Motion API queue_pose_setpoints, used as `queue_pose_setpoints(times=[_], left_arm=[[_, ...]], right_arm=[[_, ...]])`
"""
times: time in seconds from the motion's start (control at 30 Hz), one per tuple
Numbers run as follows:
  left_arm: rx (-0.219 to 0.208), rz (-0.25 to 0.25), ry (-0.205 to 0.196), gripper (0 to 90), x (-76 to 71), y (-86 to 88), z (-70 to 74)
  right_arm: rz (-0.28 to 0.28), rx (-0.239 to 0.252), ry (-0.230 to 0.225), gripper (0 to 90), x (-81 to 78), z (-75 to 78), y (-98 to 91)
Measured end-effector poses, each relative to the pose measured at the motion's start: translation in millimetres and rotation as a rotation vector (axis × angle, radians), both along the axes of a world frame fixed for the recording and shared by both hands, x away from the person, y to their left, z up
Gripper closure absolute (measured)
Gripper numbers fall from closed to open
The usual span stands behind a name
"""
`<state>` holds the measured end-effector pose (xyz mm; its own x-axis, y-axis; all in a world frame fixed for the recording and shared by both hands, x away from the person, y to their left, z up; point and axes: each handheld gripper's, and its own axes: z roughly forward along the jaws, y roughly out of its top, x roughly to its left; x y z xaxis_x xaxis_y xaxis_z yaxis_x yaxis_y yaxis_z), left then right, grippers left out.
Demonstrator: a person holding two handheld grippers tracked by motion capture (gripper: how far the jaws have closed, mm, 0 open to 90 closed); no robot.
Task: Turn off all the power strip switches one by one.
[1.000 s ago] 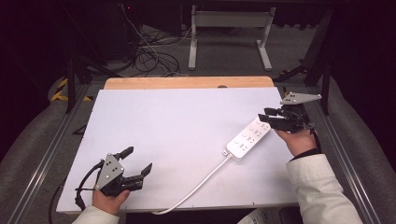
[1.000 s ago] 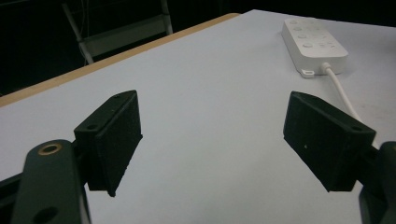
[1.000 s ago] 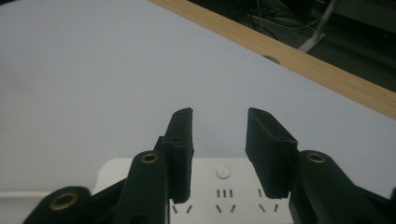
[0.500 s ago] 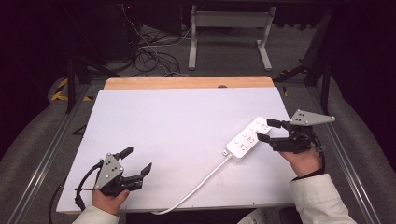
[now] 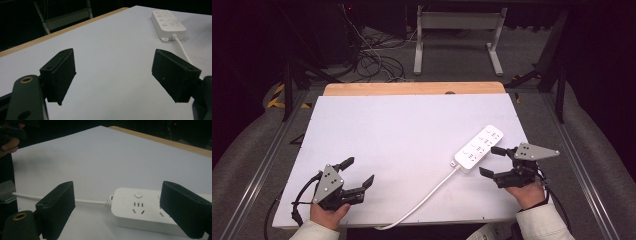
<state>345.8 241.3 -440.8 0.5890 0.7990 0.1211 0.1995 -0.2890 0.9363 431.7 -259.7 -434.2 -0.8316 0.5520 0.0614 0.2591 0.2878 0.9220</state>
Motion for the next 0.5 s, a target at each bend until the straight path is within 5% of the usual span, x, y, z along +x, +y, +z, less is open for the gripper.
queue_pose_setpoints(times=[0.3, 0.5], left_arm=[[0.067, -0.003, -0.025, 18.9, -1.5, -2.4, 0.7], [0.073, -0.011, -0.019, 17.8, 0.1, -3.2, -0.2]], right_arm=[[-0.015, -0.018, 0.046, 4.6, -11.6, -31.9, 4.5], [-0.035, -0.054, 0.036, 3.2, -12.4, -34.9, 8.0]])
